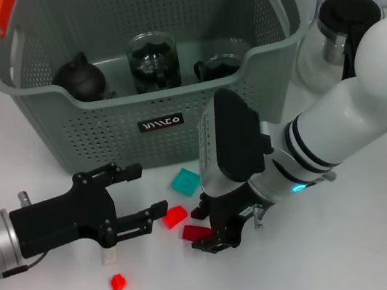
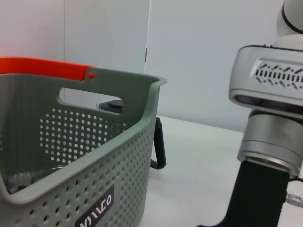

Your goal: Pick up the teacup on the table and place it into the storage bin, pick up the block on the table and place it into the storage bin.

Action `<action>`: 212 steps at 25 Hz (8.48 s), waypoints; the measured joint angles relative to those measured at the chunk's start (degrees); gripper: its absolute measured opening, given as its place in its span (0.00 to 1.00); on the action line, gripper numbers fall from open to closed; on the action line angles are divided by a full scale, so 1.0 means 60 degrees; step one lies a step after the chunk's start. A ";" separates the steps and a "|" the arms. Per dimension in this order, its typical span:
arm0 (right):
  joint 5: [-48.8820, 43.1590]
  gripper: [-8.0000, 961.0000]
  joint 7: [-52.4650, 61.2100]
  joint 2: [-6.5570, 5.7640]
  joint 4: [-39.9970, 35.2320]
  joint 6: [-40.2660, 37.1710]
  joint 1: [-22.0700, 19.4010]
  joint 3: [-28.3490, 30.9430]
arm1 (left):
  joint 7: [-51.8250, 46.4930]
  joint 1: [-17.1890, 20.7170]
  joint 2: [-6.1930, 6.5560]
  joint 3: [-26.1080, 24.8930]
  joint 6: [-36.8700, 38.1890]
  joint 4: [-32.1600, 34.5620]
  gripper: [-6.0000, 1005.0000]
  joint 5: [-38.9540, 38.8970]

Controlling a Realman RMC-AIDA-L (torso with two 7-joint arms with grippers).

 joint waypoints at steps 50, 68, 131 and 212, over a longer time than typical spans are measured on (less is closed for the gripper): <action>-0.3585 0.27 0.2641 -0.0925 -0.2865 -0.3516 0.1646 0.9133 | 0.0000 0.0025 -0.0003 -0.0472 0.0154 0.0052 0.68 0.0000; 0.0783 0.94 -0.0415 -0.0160 -0.6206 -0.8291 -0.2338 0.8371 | -0.0317 0.0080 0.0126 -0.0454 0.2379 0.1385 0.68 0.0767; 0.0564 0.96 -0.1868 -0.0203 -0.0773 -0.6201 -0.2228 0.7666 | -0.2916 -0.0743 -0.0086 0.4710 -0.1243 0.3611 0.67 0.4586; -0.0064 0.96 -0.2196 -0.0763 -0.0130 -0.6356 -0.2865 0.8146 | -1.0170 -0.3701 0.0386 0.4474 -0.4793 0.4416 0.52 0.1280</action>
